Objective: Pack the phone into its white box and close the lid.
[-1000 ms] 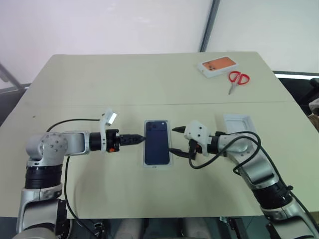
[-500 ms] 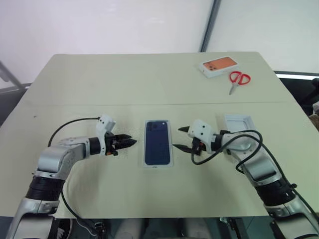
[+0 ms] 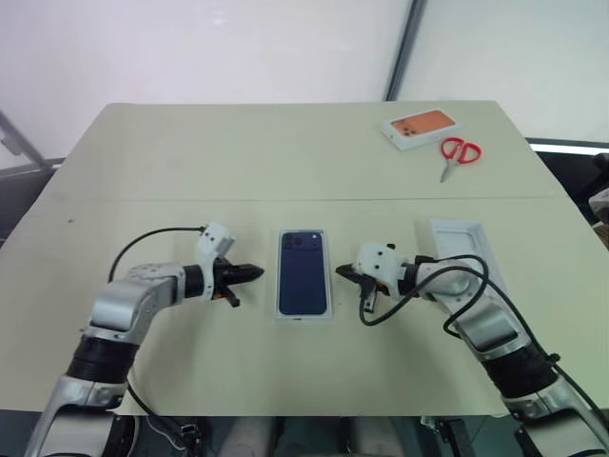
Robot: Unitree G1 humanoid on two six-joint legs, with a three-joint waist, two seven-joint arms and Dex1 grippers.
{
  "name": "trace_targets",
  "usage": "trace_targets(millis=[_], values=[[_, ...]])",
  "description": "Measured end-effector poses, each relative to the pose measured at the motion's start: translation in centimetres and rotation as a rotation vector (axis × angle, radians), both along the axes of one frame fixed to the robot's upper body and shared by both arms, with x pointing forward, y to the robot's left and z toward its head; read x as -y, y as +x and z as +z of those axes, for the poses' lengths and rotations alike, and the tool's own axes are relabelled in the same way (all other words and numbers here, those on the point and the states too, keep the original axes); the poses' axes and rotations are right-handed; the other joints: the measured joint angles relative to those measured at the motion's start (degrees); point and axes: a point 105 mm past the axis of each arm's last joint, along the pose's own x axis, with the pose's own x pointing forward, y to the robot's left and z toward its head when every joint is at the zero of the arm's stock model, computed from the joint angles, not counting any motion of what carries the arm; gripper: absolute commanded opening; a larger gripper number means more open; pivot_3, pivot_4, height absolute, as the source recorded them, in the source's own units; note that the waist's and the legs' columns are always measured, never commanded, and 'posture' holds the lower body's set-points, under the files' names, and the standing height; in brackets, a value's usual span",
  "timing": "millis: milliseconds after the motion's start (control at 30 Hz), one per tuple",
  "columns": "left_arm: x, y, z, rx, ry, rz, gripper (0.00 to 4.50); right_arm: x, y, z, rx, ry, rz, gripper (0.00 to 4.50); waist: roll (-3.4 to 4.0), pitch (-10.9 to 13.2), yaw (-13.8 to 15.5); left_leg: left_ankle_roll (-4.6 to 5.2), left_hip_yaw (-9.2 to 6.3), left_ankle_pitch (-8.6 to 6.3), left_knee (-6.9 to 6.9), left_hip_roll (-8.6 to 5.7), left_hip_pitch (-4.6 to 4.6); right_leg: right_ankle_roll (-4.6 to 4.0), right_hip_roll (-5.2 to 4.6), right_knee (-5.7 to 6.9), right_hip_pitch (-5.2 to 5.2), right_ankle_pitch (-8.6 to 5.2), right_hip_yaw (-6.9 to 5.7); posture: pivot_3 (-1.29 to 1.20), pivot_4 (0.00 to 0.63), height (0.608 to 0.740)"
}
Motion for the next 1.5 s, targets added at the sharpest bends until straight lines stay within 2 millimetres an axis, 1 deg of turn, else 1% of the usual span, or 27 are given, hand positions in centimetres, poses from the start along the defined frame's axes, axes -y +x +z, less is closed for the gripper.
trace_targets(millis=[200, 267, 333, 433, 500, 667, 767, 867, 967, 1167, 1267, 1500], values=[[1.7, -0.3, -0.2, -0.042, -0.024, -0.065, 0.0, 0.0, 0.1, 0.1, 0.011, -0.004, 0.0, 0.04, 0.02, -0.01, -0.24, 0.0, -0.01, 0.0, -0.01, 0.0, 0.01, 0.0, 0.01, 0.01, 0.1, 0.0, 0.0, 0.0, 0.15, 0.74], [1.9, -0.4, -0.2, -0.045, -0.028, -0.075, 0.0, 0.0, 0.1, 0.0, 0.011, -0.003, 0.0, 0.04, 0.02, -0.01, -0.29, 0.0, -0.01, 0.0, -0.01, 0.01, 0.01, 0.0, 0.01, 0.0, 0.09, 0.0, 0.0, 0.0, 0.15, 0.74], [2.7, -0.3, -0.2, -0.037, -0.031, -0.096, 0.0, 0.4, 0.0, 0.0, 0.007, -0.004, -0.01, 0.04, 0.03, -0.02, 0.01, 0.0, -0.06, 0.0, 0.0, -0.02, 0.01, 0.01, -0.01, -0.01, 0.14, 0.0, -0.06, 0.0, 0.15, 0.74], [5.0, -0.2, -0.3, -0.027, -0.05, -0.142, 0.0, 2.4, -0.3, 0.0, 0.003, -0.027, -0.049, 0.04, 0.05, -0.03, 1.27, 0.02, -0.13, -0.01, 0.16, -0.1, 0.02, 0.01, -0.07, -0.08, 0.34, -0.01, -0.16, 0.0, 0.15, 0.74], [6.9, -0.4, -0.5, -0.047, -0.086, -0.185, 0.0, 4.5, -1.1, -0.1, -0.01, -0.05, -0.081, 0.04, 0.05, -0.03, 2.44, 0.17, -0.21, -0.1, 0.33, -0.19, 0.02, 0.02, -0.14, -0.13, 0.47, -0.01, -0.24, 0.0, 0.15, 0.74], [10.7, -0.7, -0.7, -0.064, -0.119, -0.295, 0.0, 8.2, -2.5, -0.1, -0.031, -0.096, -0.147, 0.04, 0.03, -0.01, 2.49, 0.29, -0.25, -0.17, 0.58, -0.23, 0.04, 0.04, -0.19, -0.16, 0.69, -0.02, -0.33, 0.0, 0.15, 0.74], [12.4, -0.3, -0.8, -0.068, -0.134, -0.314, 0.0, 9.8, -2.9, 0.1, -0.034, -0.12, -0.185, 0.04, 0.02, -0.01, 2.42, 0.3, -0.26, -0.18, 0.59, -0.23, 0.04, 0.07, -0.2, -0.15, 0.68, -0.03, -0.36, 0.0, 0.15, 0.74], [13.7, 0.2, -0.7, -0.055, -0.14, -0.338, 0.0, 10.8, -3.3, 0.1, -0.036, -0.135, -0.21, 0.04, 0.02, -0.01, 2.46, 0.31, -0.27, -0.18, 0.61, -0.23, 0.04, 0.11, -0.21, -0.15, 0.7, -0.05, -0.39, 0.0, 0.15, 0.74], [14.6, 0.4, -0.8, -0.033, -0.138, -0.355, 0.0, 11.9, -3.6, 0.2, -0.026, -0.158, -0.237, 0.04, 0.01, 0.0, 2.53, 0.33, -0.28, -0.2, 0.69, -0.25, 0.03, 0.12, -0.23, -0.16, 0.75, -0.06, -0.41, 0.0, 0.15, 0.74], [14.8, 0.2, -0.9, -0.021, -0.138, -0.394, 0.0, 12.5, -3.9, 0.1, -0.012, -0.171, -0.251, 0.04, 0.0, 0.0, 2.48, 0.35, -0.32, -0.21, 0.73, -0.26, 0.03, 0.15, -0.24, -0.16, 0.79, -0.08, -0.46, 0.0, 0.15, 0.74], [15.0, 0.2, -0.9, -0.019, -0.136, -0.397, 0.0, 13.4, -4.0, 0.1, -0.01, -0.188, -0.266, 0.04, 0.0, 0.0, 2.56, 0.36, -0.35, -0.21, 0.76, -0.27, 0.03, 0.15, -0.24, -0.16, 0.83, -0.08, -0.48, 0.0, 0.15, 0.74], [16.0, -0.3, -1.0, -0.009, -0.15, -0.417, 0.0, 14.4, -4.3, 0.2, -0.023, -0.204, -0.287, 0.04, 0.0, 0.0, 2.53, 0.36, -0.36, -0.22, 0.76, -0.28, 0.03, 0.17, -0.25, -0.16, 0.83, -0.09, -0.49, 0.0, 0.15, 0.74]])
